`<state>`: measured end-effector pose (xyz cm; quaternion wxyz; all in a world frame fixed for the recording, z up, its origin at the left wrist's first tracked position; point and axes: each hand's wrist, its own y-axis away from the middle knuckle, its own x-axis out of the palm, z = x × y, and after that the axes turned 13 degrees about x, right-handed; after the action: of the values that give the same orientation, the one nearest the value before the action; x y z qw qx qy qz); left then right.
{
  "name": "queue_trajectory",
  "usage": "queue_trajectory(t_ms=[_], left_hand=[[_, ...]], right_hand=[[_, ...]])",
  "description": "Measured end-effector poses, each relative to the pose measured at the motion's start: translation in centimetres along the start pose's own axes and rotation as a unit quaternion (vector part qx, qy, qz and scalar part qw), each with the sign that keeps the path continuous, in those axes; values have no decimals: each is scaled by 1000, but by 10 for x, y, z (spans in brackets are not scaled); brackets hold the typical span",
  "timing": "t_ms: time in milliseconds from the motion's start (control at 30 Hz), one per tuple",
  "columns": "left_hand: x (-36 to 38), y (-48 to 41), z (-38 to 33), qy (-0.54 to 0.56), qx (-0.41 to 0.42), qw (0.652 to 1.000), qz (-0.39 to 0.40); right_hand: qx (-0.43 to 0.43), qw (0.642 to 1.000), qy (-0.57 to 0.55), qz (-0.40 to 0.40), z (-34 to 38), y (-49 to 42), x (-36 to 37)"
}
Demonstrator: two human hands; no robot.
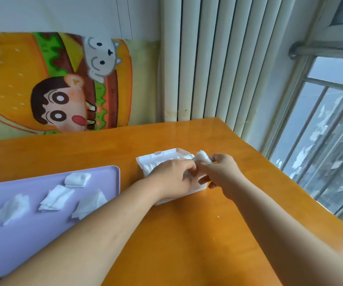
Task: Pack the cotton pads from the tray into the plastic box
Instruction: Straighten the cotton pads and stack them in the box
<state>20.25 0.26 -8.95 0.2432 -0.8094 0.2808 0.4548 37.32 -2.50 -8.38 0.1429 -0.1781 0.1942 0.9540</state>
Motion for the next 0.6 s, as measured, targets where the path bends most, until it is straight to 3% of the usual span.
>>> queue_trajectory(t_ms=[267, 400, 600], left_hand=[[-7, -1, 21, -72, 56, 994, 67], [-6, -1, 23, -78, 49, 994, 57], [-6, 4, 23, -52, 46, 996, 47]], right_hand=[[-19, 997, 59, -33, -5, -10, 0], [-47, 987, 134, -77, 1, -10, 4], [-54, 924, 356, -128, 18, -9, 13]])
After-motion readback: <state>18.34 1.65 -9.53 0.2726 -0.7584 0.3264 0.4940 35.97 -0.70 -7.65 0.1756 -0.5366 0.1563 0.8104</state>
